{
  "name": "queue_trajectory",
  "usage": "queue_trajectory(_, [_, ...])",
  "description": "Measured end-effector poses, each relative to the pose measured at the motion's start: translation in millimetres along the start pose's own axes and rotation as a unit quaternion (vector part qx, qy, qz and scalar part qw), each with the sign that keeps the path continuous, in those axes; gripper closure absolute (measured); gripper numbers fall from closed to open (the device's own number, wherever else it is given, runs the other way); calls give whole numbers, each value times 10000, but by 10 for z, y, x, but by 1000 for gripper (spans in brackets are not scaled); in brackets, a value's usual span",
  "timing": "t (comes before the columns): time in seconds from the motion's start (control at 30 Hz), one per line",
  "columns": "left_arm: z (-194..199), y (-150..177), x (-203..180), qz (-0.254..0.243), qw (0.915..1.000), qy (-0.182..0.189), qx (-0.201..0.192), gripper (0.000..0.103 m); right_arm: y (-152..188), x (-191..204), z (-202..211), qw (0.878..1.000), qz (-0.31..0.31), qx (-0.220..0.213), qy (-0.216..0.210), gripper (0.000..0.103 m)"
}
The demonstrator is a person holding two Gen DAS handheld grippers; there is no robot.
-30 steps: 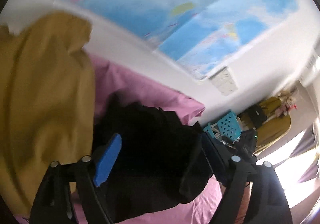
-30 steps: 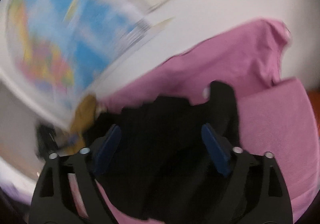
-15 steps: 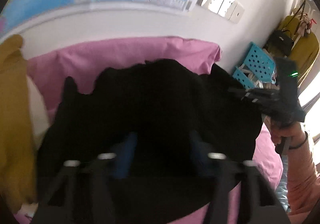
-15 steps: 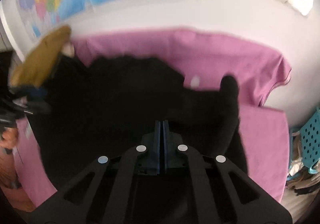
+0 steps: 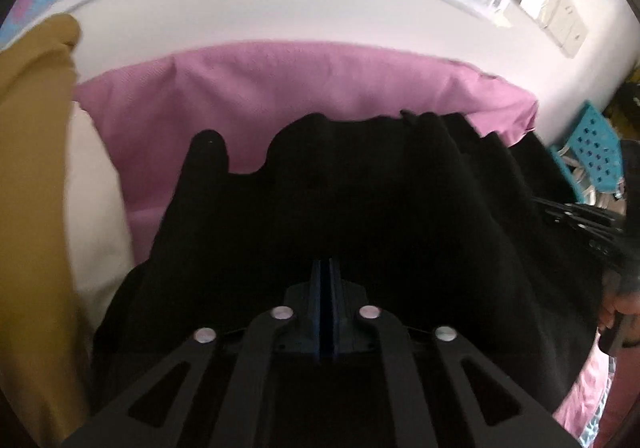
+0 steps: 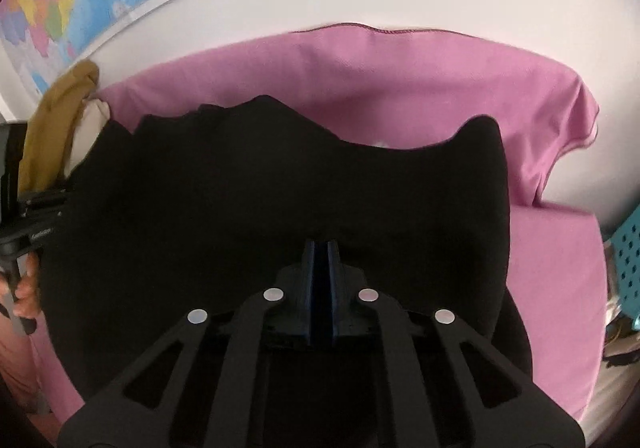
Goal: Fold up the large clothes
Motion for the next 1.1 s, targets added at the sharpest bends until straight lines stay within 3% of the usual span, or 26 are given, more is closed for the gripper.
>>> queue_trajectory(0.03, [75,27,5,-10,10000,-19,-70,65,-2,-24,116,9998,-126,-108,-95,72])
queue_trajectory(0.07, [233,62,0,-38,9996,-110,-267,61,-10,-63,249,9992,-242,-245,-226,64])
queue_trajectory(0.1, [405,93,-25,-132,9985,-198,-497,57,3,-118,454,9974,-389,-412,-454,51])
queue_trajectory(0.13, [568,125,-55,-235,9972,-242,-668,48,24,-164,578,9957,-481,-510,-598,43])
queue_trajectory(0.23, [1011,378,-107,-373,9929,-135,-1120,32,220,-360,1004,9877,-848,-674,-1126,30])
queue_trajectory(0.3, [1202,629,-160,-415,9912,-12,-1256,30,441,-525,1159,9844,-1052,-636,-1257,25])
queue_trajectory(0.47, [1326,1344,-79,18,9921,381,-1198,30,979,-880,1241,9691,-1894,-358,-1538,20])
queue_trajectory(0.6, [1262,1638,141,646,9918,342,-1048,24,1228,-881,1056,9563,-2287,-40,-1819,19])
queue_trajectory(0.77, [1014,1588,198,1001,9872,741,-997,18,1091,-766,808,9486,-2471,-49,-1976,12])
queue_trajectory(0.9, [757,1416,131,1109,9856,931,-875,14,940,-748,723,9409,-2706,-347,-2007,6])
queue_trajectory(1.0, [607,1291,100,1054,9880,830,-760,8,851,-724,672,9370,-2814,-551,-1994,6])
queue_trajectory(1.1, [534,1180,74,1158,9852,974,-803,8,808,-654,614,9446,-2658,-720,-1787,6])
Point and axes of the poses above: each gripper's, at about its wrist camera, not at the fingertips, and z roughly against the way its jaws point, x to its left, y to its underside, the point moved 6 cm from there along -z, roughly the way its jaws point, and after that the axes turned 15 degrees about -z, right-handed, at the moved point
